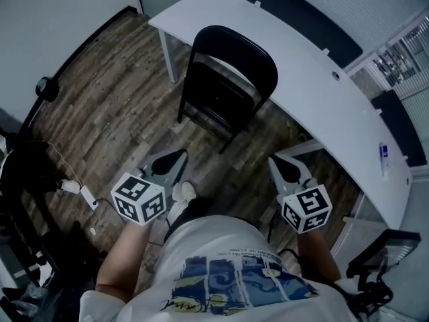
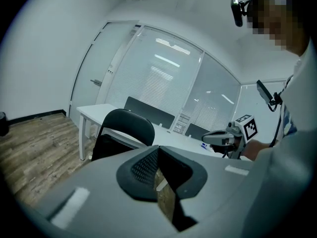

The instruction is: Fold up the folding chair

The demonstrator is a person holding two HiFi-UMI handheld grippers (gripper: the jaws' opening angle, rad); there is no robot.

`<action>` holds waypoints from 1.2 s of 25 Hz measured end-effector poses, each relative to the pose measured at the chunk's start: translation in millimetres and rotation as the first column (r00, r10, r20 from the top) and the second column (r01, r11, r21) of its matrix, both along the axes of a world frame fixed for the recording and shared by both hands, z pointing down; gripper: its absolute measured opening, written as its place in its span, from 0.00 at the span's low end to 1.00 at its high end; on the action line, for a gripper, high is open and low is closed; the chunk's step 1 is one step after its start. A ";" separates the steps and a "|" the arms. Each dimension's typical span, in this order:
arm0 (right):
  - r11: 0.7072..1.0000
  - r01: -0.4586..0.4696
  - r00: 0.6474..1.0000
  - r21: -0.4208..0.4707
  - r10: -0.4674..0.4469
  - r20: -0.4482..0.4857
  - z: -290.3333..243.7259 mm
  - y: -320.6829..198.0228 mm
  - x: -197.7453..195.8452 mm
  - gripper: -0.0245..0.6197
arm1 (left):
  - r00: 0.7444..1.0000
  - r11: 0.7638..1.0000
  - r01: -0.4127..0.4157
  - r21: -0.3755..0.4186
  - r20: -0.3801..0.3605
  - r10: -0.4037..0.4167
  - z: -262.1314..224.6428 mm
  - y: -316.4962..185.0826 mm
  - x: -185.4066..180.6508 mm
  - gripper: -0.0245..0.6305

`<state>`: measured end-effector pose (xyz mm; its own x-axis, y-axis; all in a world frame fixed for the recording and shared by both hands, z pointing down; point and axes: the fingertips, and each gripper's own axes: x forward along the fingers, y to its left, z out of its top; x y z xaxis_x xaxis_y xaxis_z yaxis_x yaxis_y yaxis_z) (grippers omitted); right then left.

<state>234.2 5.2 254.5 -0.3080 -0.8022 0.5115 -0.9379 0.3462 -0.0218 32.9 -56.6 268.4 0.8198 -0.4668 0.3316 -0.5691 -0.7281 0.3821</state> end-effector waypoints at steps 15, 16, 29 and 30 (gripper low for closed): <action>0.996 0.074 0.997 0.057 -0.075 0.012 -7.3 146.7 1.1 0.04 | 0.997 0.996 0.074 0.042 0.034 -0.076 -15.3 161.0 -5.6 0.04; 0.995 0.078 0.997 0.055 -0.079 0.018 -4.6 152.0 2.3 0.04 | 0.996 0.996 0.076 0.043 0.038 -0.077 -15.4 168.2 -4.9 0.04; 0.994 0.094 0.995 0.051 -0.096 0.040 3.4 172.5 0.7 0.04 | 0.996 0.997 0.046 0.063 0.076 -0.050 -23.5 195.6 2.0 0.04; 0.994 0.093 0.995 0.050 -0.095 0.041 3.4 172.0 1.2 0.04 | 0.996 0.997 0.043 0.060 0.075 -0.048 -23.2 195.3 3.6 0.04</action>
